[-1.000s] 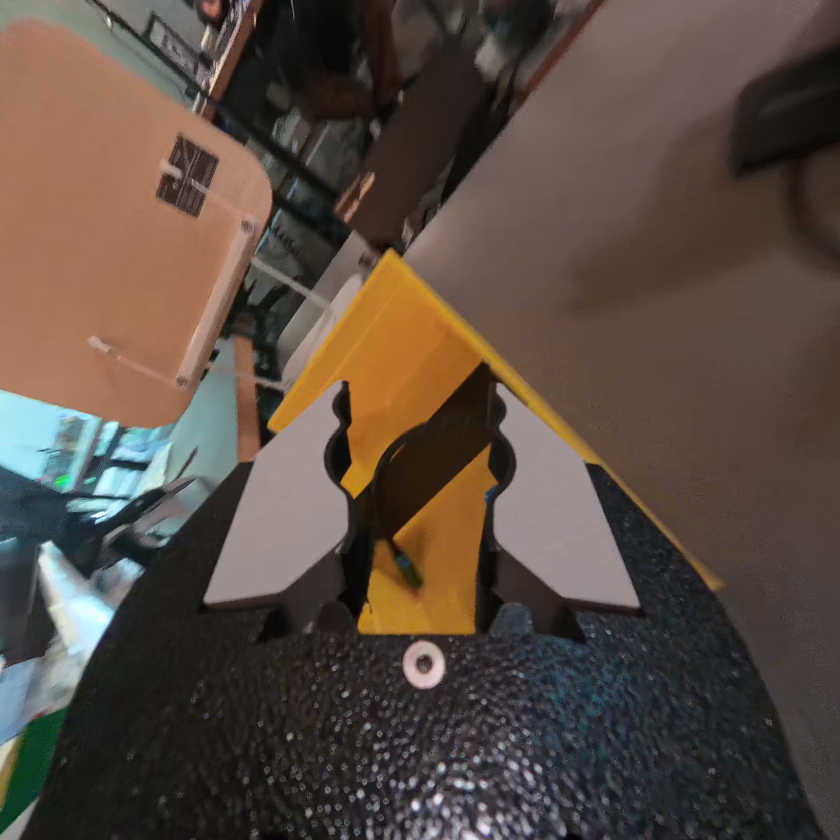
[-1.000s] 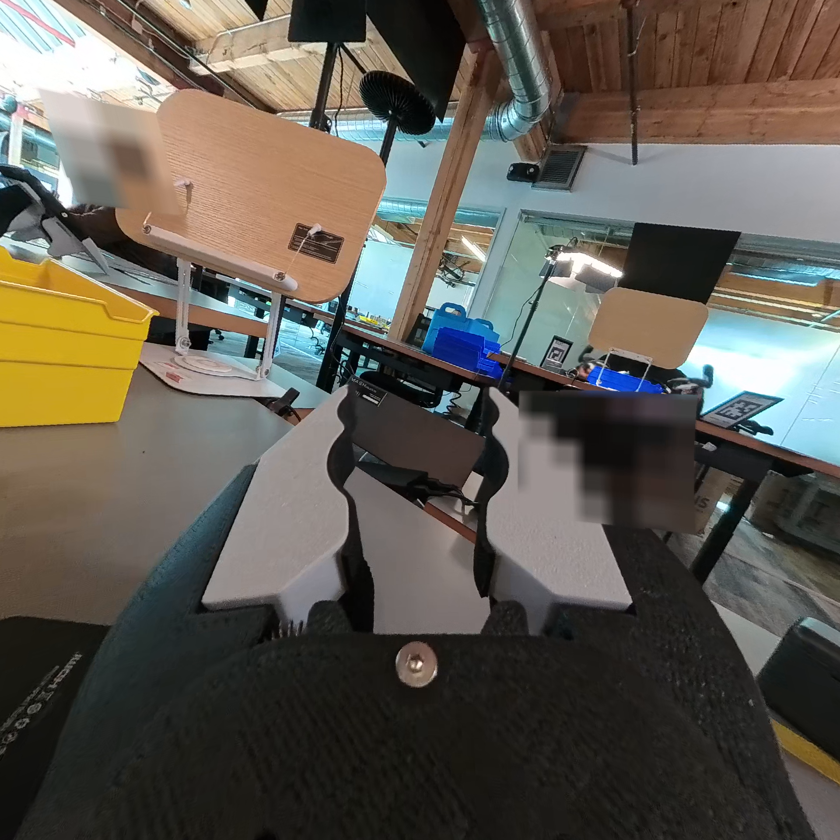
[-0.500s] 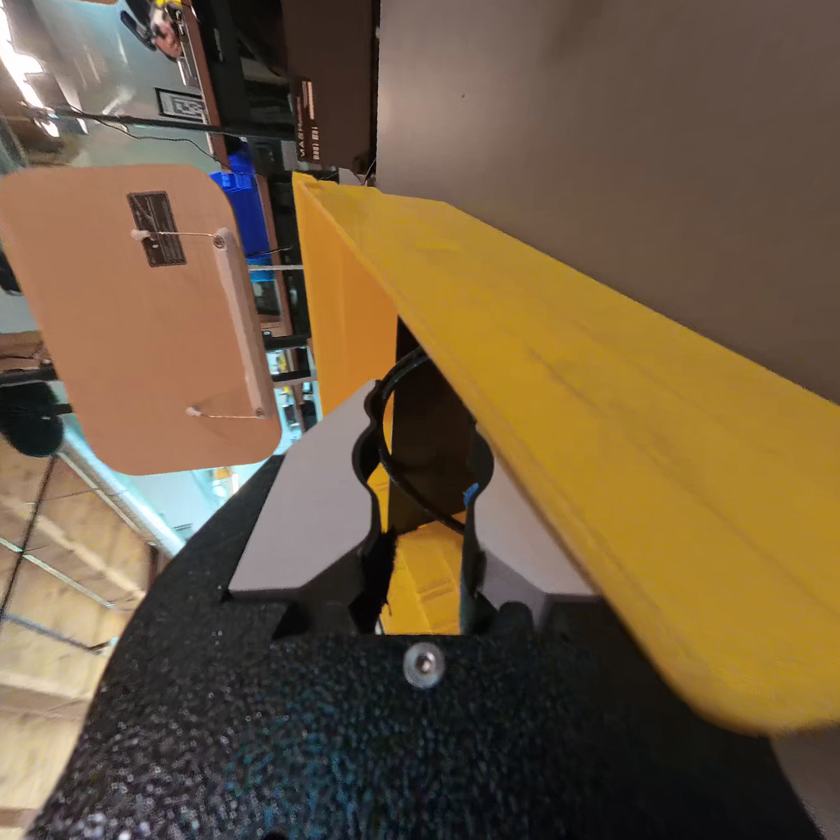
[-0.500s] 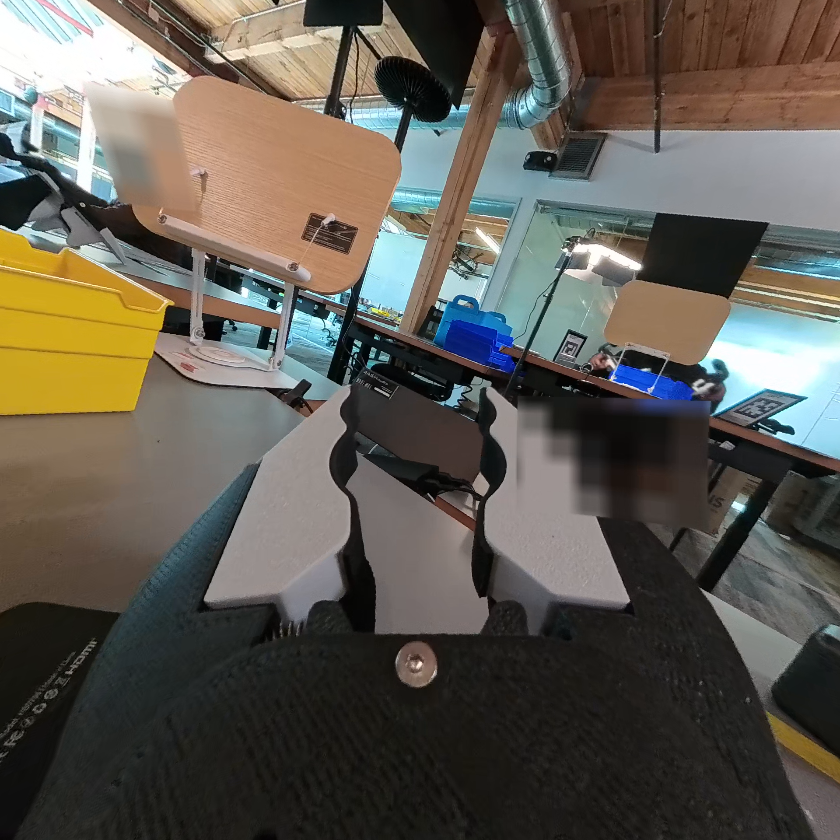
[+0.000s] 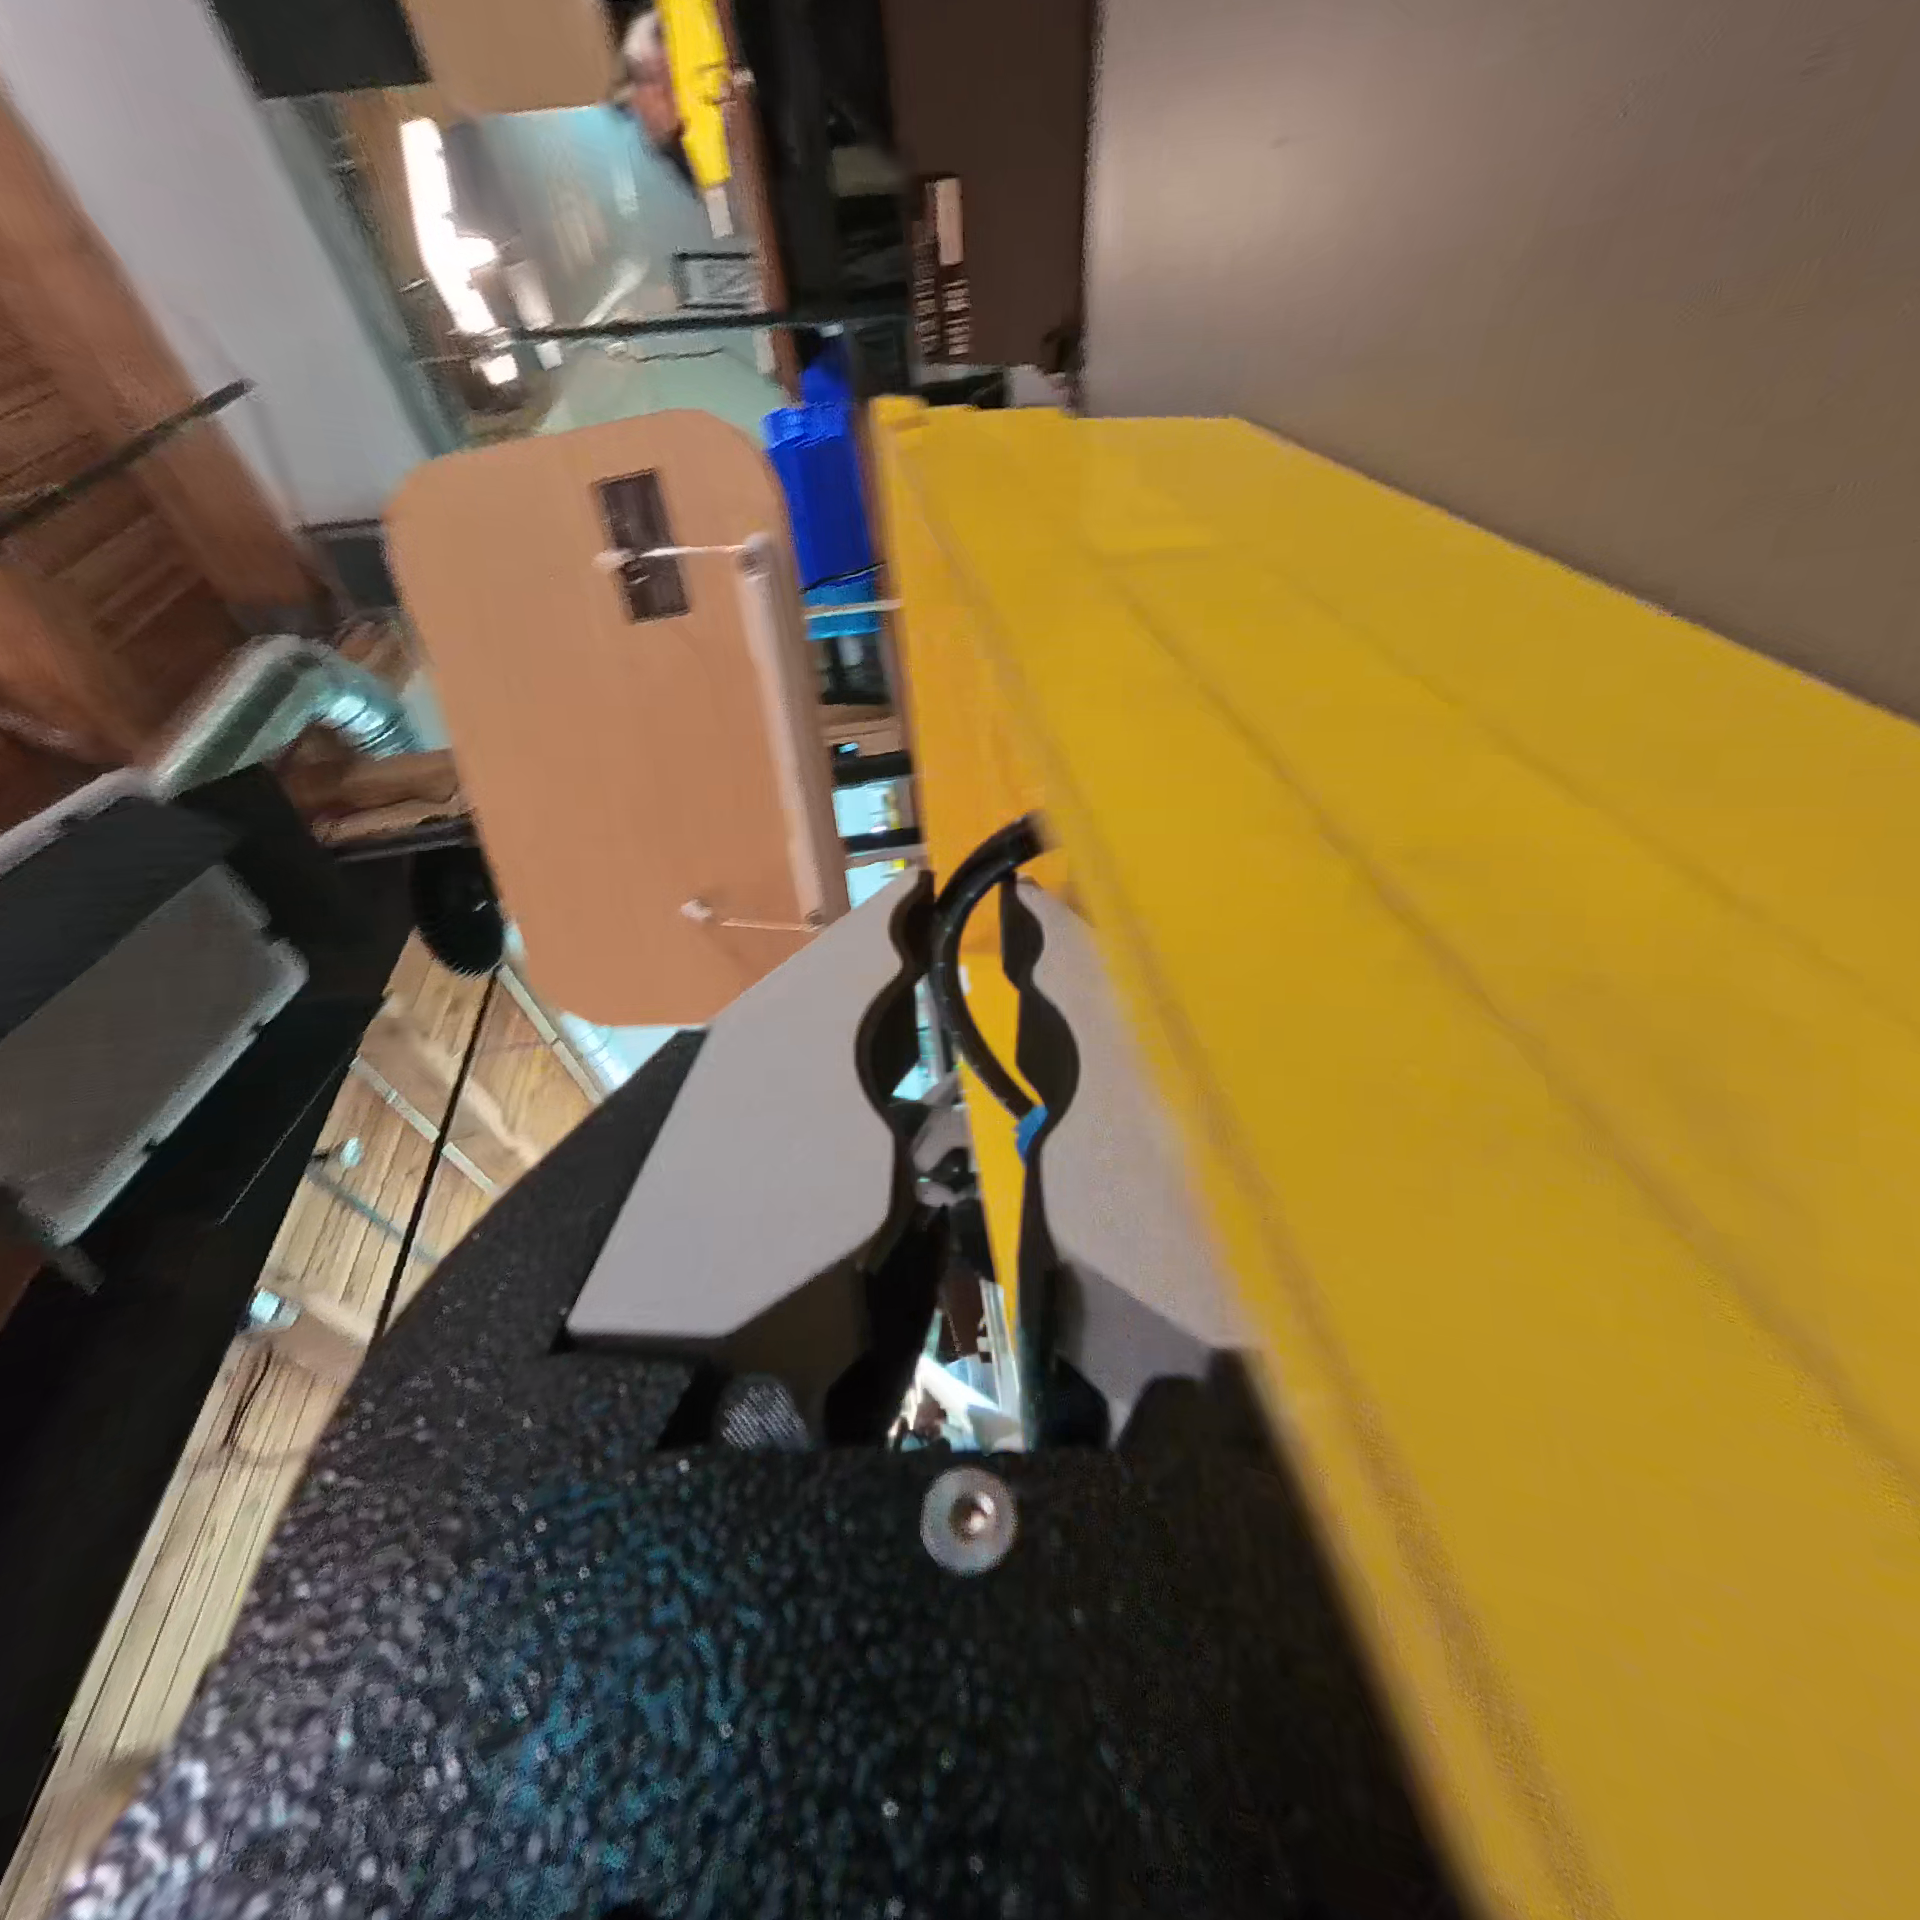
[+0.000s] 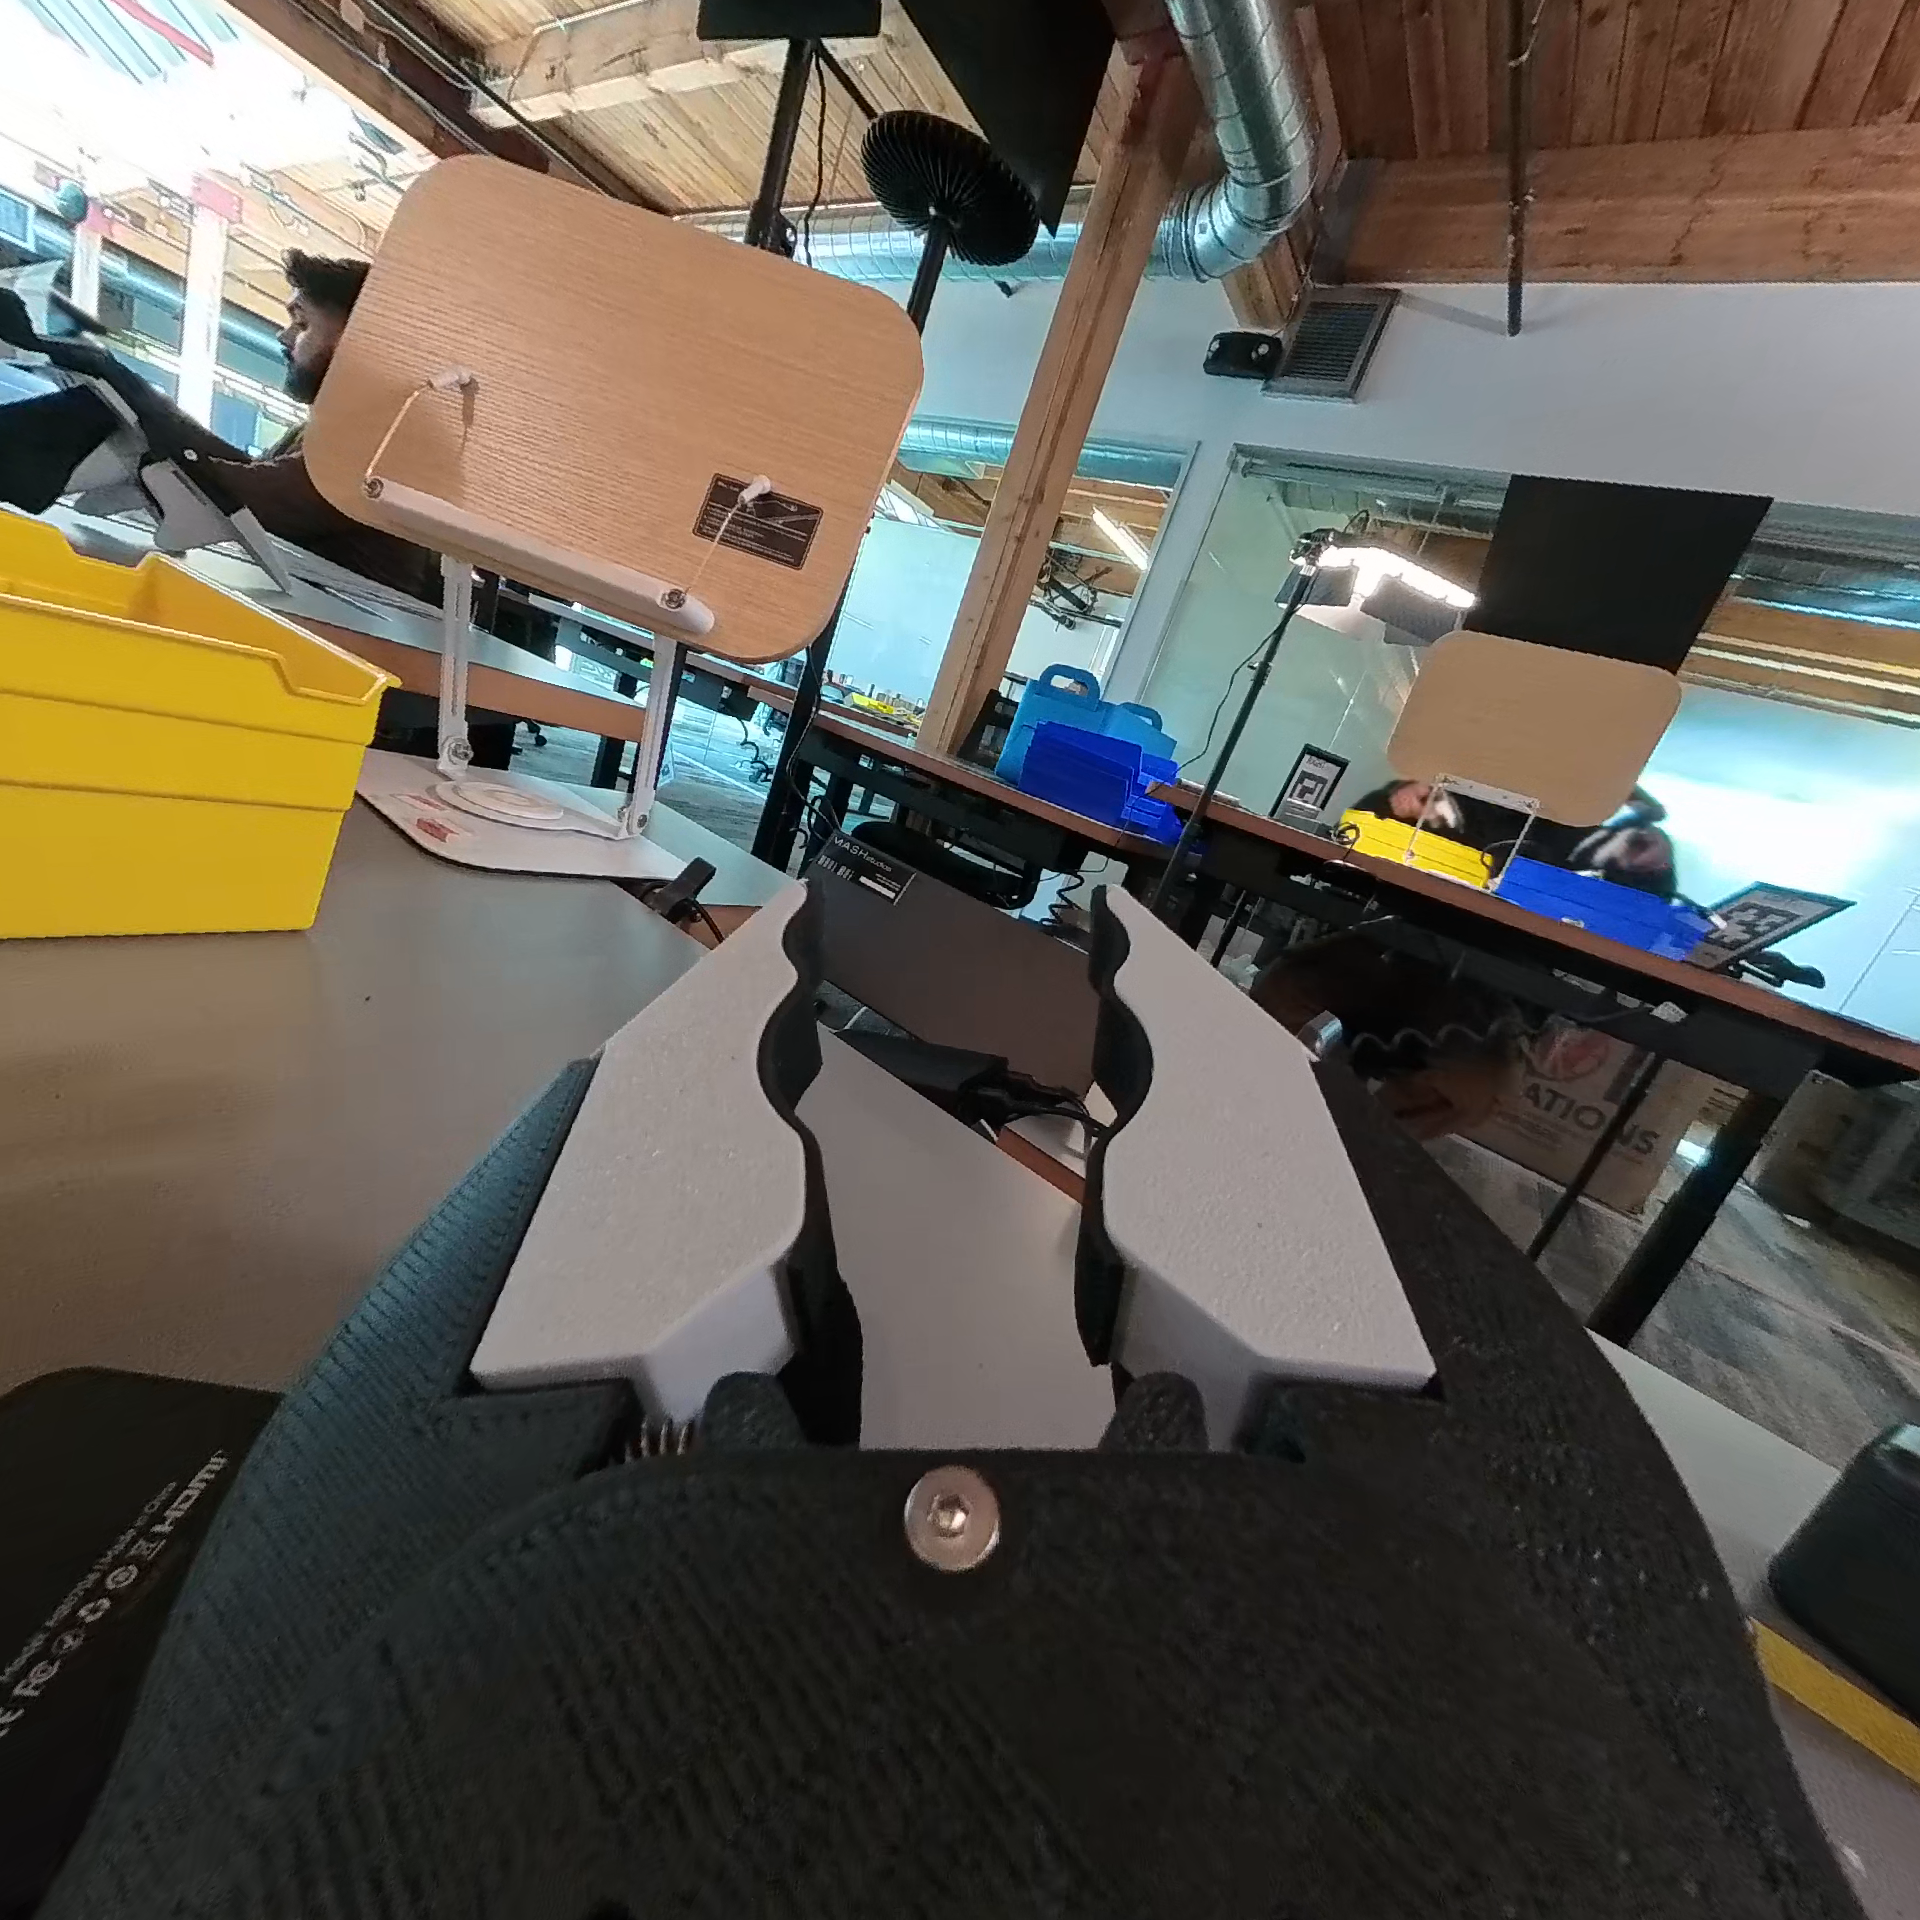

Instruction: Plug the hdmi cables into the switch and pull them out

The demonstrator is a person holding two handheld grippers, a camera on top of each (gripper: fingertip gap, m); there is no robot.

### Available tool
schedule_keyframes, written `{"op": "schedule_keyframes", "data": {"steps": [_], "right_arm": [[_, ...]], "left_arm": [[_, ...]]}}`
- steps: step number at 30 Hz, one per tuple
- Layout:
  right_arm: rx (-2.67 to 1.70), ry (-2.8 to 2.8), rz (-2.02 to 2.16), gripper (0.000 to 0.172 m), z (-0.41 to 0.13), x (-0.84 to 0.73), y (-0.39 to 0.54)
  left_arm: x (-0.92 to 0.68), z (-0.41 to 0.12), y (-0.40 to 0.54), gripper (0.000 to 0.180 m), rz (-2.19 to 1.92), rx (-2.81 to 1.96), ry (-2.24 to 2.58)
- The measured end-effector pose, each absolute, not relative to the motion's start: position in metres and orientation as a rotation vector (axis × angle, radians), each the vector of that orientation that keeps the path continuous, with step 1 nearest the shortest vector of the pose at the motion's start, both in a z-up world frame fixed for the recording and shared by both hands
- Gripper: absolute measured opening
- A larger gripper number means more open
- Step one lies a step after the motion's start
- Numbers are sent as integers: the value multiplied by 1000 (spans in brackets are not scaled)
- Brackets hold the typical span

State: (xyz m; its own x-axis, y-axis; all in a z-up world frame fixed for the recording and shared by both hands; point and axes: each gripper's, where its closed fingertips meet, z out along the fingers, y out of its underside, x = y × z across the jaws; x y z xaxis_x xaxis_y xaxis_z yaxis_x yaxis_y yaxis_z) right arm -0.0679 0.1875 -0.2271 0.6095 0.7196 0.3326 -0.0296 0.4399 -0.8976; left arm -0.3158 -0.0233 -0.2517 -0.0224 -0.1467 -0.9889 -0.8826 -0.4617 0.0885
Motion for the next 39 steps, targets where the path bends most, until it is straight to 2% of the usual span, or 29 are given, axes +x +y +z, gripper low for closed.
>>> {"op": "schedule_keyframes", "data": {"steps": [1,10,16,19,23,30,35,39], "right_arm": [[-1020,-799,532,49,-227,-68,188],[-1024,-802,527,48,-228,-68,188],[-1025,-801,524,47,-228,-68,189],[-1025,-793,524,47,-227,-66,190],[-1029,-770,522,46,-225,-61,194],[-1037,-729,378,46,-220,-28,222],[-1084,-573,323,46,-212,19,254],[-1085,-556,235,47,-211,34,262]], "left_arm": [[-317,-240,-26,8,1556,-1611,1035],[-320,-117,-81,5,1558,-1346,565],[-270,-33,-83,10,1034,-1234,304],[-230,-20,-60,13,761,-1224,337],[-173,-39,-12,11,430,-1286,411],[-67,-132,89,12,-95,-1545,612],[-25,-199,153,13,-223,-1767,679],[-14,-225,188,10,-323,-1856,627]]}}
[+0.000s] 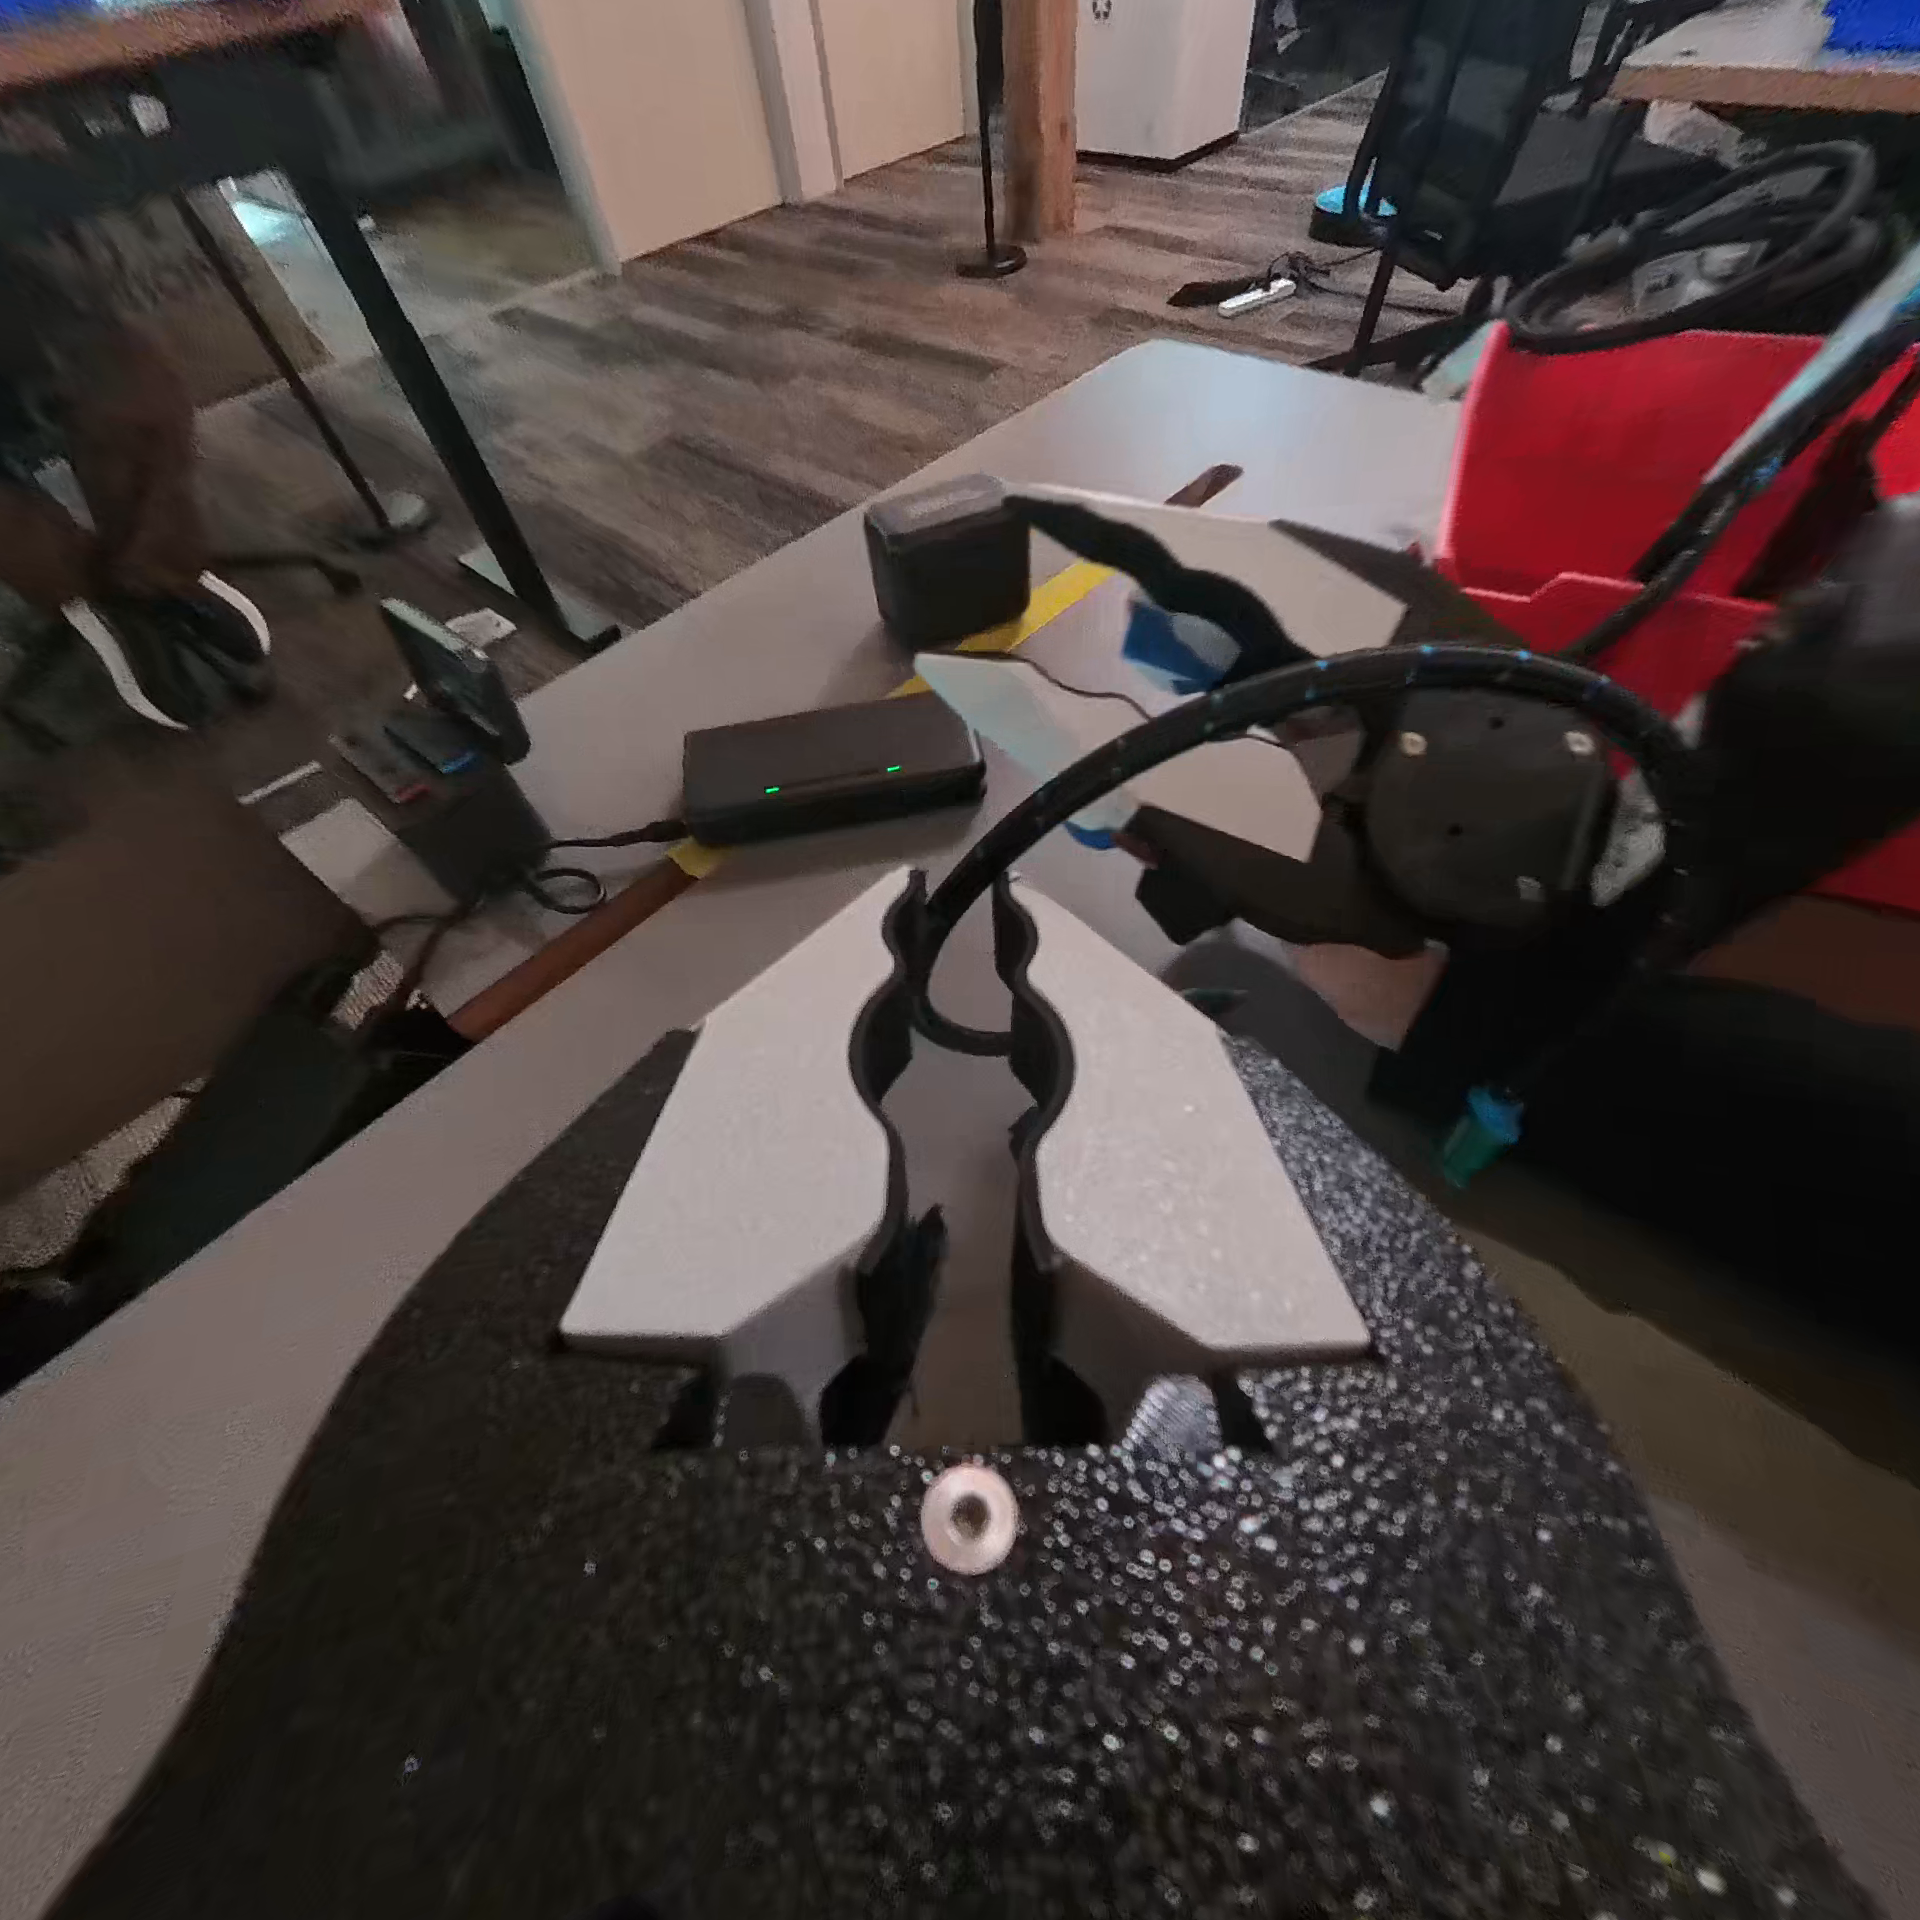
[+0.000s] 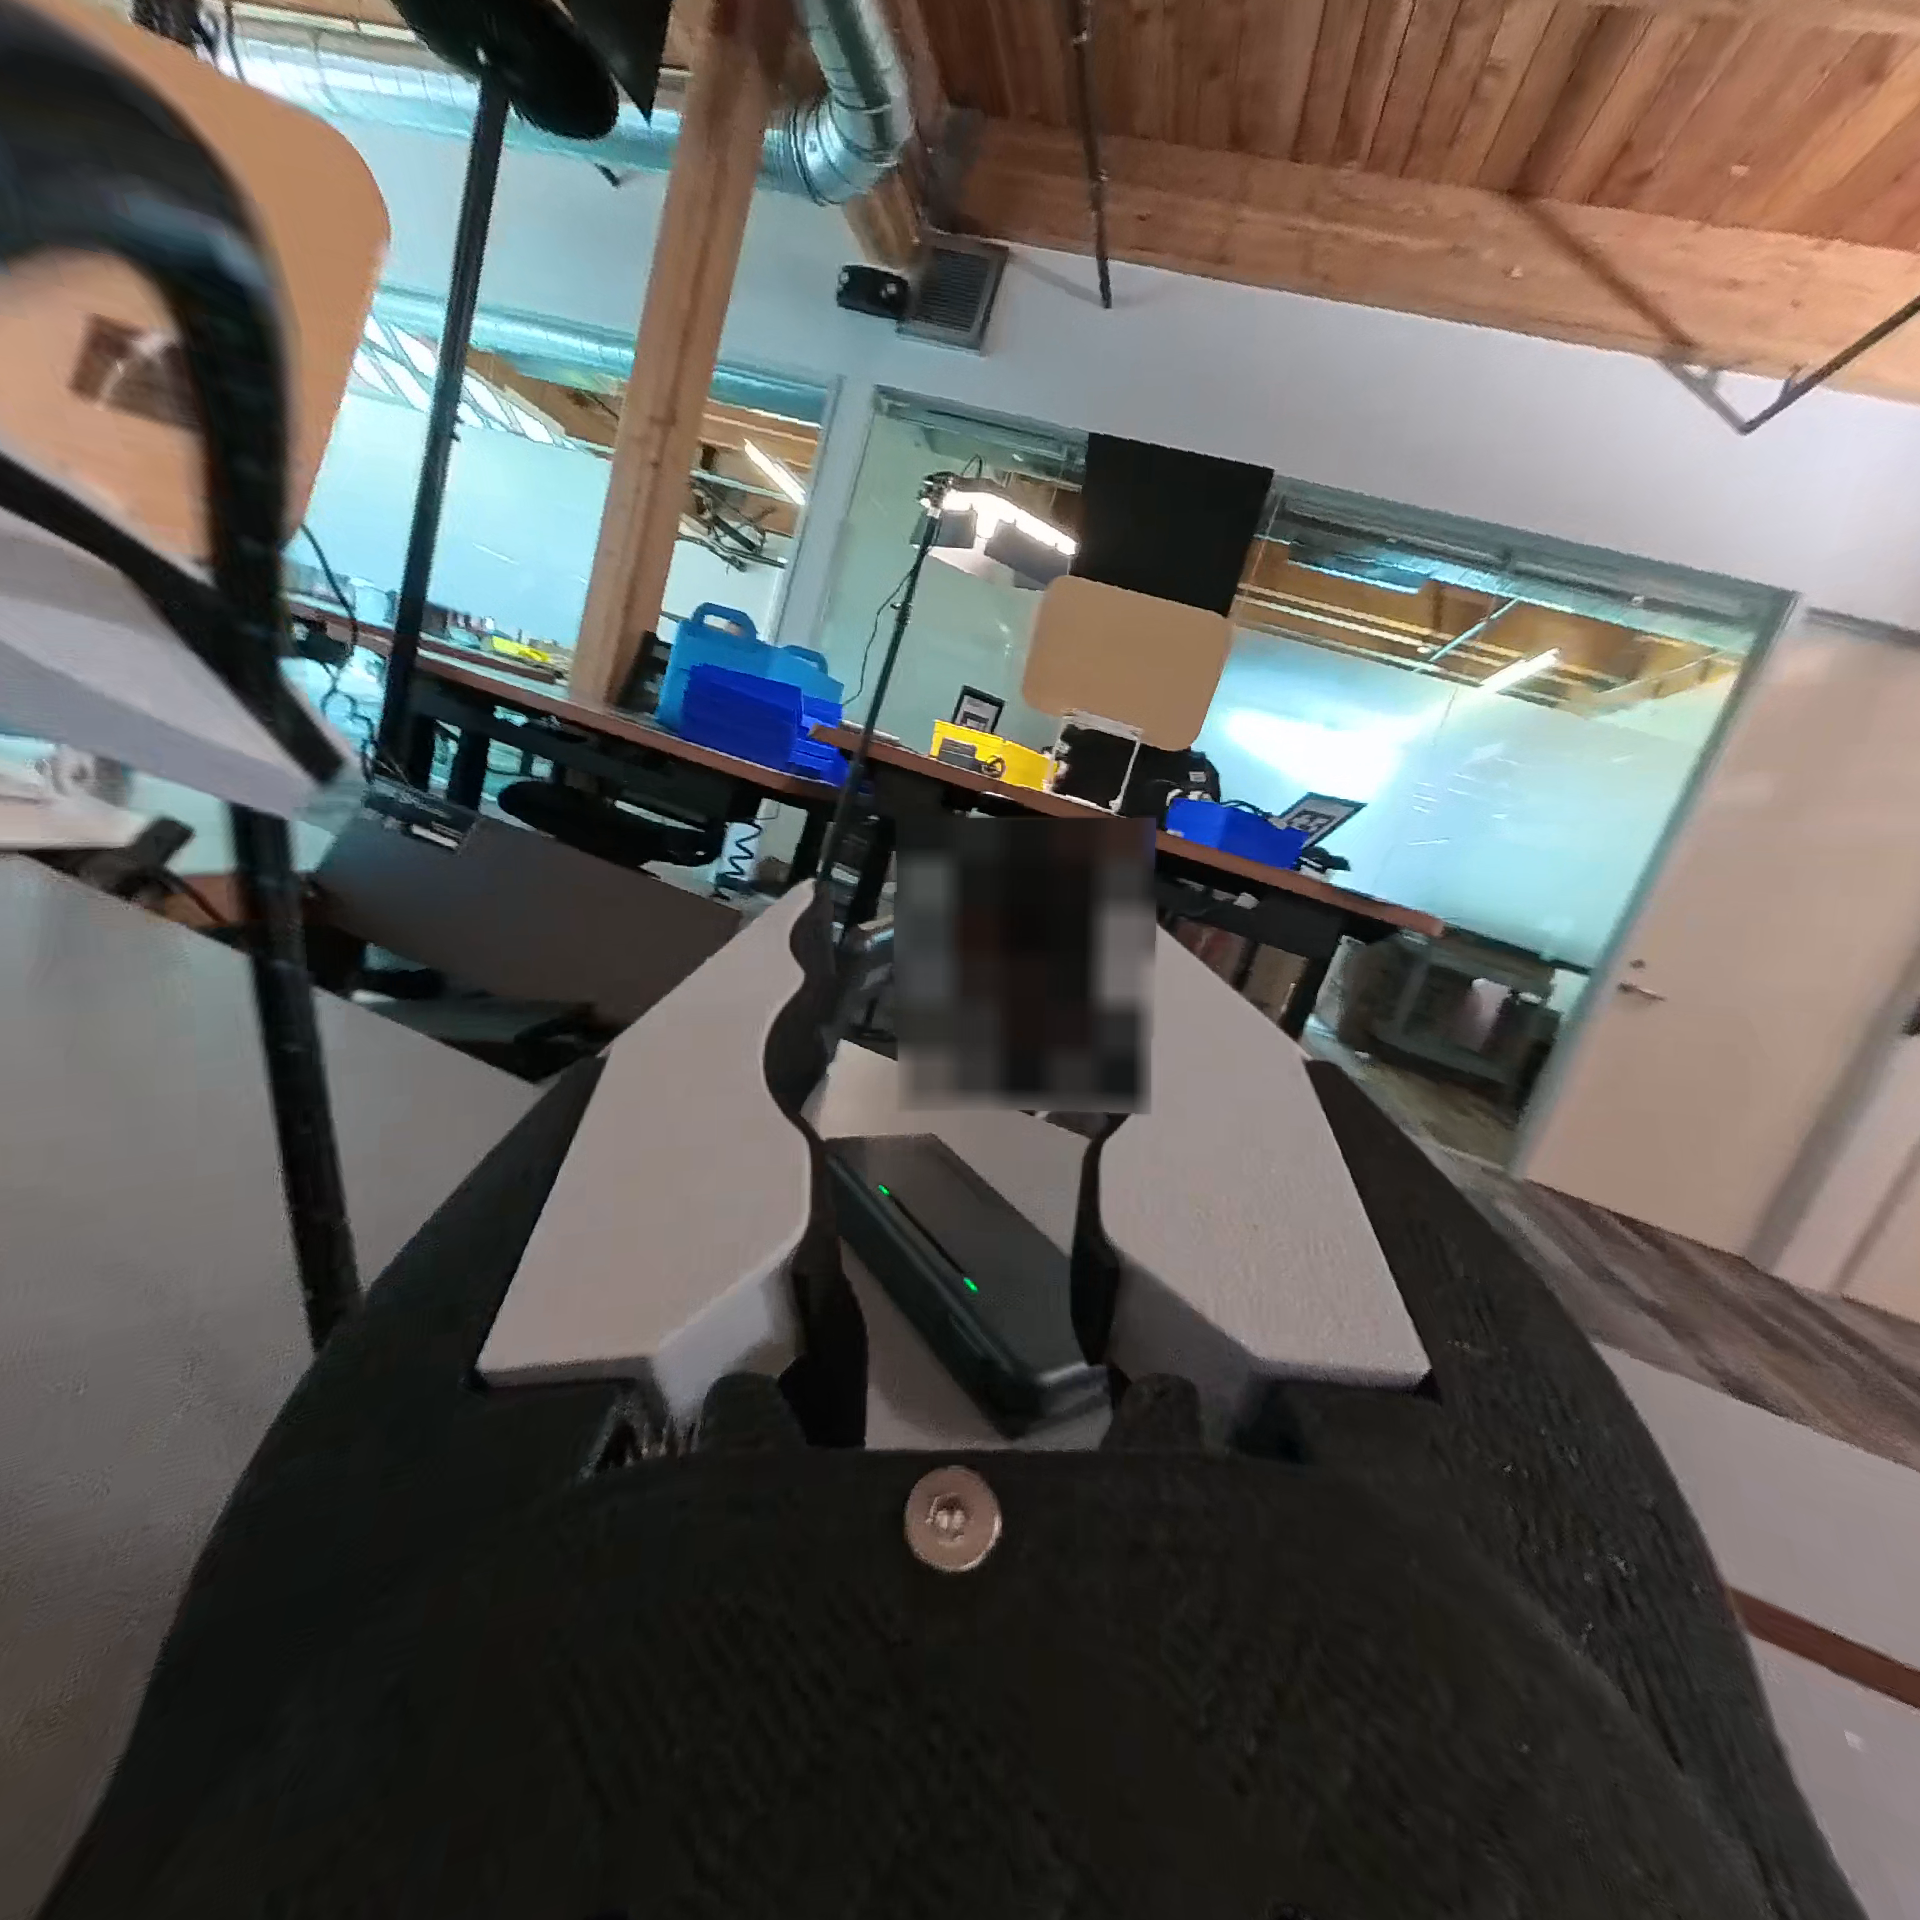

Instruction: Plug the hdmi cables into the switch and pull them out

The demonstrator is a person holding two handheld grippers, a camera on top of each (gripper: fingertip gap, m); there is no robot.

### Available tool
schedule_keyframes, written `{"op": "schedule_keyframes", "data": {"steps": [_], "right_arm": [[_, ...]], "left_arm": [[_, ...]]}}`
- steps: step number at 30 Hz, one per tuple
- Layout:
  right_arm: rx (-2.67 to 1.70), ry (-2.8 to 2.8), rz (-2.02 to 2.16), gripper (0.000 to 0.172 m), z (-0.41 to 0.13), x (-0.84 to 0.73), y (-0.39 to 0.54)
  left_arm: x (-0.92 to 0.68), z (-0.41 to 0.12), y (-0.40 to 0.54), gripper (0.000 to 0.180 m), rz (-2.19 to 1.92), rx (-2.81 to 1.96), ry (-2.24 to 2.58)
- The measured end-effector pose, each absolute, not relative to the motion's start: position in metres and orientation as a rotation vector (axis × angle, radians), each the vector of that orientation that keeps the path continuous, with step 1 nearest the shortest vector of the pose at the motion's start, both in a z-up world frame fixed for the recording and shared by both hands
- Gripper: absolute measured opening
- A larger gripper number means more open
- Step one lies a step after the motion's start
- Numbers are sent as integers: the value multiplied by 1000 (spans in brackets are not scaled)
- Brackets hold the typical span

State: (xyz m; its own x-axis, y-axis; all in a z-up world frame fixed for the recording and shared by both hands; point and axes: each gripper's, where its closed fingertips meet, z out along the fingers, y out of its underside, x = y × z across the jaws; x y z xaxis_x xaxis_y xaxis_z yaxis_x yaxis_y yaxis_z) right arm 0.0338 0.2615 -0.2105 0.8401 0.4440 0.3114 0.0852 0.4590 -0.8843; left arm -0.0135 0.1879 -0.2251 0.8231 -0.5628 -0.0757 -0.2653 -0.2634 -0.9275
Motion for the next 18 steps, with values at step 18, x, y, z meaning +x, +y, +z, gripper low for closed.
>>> {"op": "schedule_keyframes", "data": {"steps": [18], "right_arm": [[-1091,-583,226,44,-213,29,262]], "left_arm": [[-51,-316,248,13,-201,-2096,537]]}}
